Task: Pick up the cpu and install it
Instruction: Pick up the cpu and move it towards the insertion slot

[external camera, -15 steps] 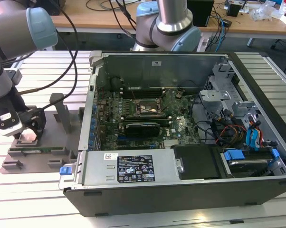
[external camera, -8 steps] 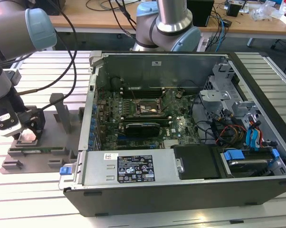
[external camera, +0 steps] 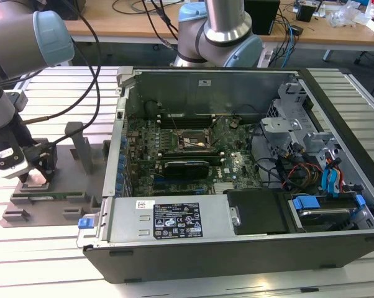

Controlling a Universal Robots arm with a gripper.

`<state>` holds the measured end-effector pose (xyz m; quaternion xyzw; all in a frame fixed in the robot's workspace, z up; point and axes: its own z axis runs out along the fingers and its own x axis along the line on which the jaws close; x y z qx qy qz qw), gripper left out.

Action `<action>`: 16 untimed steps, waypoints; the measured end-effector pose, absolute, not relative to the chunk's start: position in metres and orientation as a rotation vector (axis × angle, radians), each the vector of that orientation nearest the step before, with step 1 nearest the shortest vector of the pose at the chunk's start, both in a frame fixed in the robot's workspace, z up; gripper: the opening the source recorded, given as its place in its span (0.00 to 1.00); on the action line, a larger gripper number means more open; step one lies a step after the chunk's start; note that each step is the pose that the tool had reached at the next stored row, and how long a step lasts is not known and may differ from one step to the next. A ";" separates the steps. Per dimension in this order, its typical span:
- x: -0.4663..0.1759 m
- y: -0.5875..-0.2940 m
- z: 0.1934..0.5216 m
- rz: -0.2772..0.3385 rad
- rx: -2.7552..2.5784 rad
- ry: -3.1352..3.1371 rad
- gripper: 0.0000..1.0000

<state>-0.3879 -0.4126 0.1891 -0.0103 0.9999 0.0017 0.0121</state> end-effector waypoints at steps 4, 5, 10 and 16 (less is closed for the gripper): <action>-0.388 -0.412 0.189 0.005 -0.032 3.117 0.55; -0.388 -0.412 0.189 0.005 -0.032 3.117 0.55; -0.388 -0.412 0.191 0.005 -0.032 3.117 0.55; -0.388 -0.412 0.201 0.005 -0.032 3.117 0.55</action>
